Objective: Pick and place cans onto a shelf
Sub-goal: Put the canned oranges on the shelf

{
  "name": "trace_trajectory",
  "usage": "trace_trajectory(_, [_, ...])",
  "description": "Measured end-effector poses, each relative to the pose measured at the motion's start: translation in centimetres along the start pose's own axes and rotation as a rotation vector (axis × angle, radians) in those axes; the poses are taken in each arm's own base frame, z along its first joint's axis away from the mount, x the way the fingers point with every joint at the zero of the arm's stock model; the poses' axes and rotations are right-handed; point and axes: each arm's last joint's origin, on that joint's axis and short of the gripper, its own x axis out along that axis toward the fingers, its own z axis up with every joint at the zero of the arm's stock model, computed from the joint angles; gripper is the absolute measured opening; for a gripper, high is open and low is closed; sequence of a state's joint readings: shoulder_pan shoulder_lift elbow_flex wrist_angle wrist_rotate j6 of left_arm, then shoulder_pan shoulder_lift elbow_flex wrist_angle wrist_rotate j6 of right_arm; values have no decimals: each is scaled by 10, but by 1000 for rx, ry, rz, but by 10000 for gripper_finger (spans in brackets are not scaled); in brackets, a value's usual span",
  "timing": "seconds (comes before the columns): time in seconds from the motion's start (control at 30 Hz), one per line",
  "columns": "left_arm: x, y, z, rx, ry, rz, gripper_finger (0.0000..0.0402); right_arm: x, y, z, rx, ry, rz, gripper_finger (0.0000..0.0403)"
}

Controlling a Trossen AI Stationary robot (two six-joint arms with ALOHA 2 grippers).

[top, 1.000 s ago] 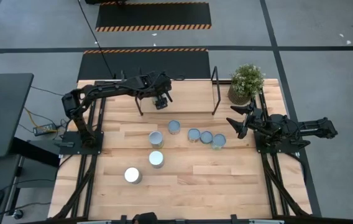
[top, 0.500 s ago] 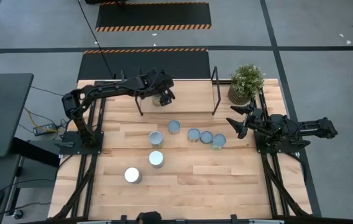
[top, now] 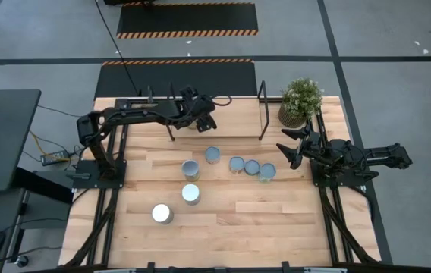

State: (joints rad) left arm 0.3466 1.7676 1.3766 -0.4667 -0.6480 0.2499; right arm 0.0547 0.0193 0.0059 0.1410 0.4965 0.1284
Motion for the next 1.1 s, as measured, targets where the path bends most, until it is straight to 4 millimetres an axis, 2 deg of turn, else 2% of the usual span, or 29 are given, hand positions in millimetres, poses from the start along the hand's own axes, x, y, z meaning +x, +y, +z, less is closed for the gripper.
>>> trace_trajectory(0.37, [11, 12, -4, -101, 8, -72, 393, 0, 0, 0, 0, 0, 0, 349])
trace_trajectory(0.63, [17, 9, -14, -78, 41, -103, 393, 0, 0, 0, 0, 0, 0, 349])
trace_trajectory(1.1, [20, 14, -23, -32, 131, -50, 393, 0, 0, 0, 0, 0, 0, 349])
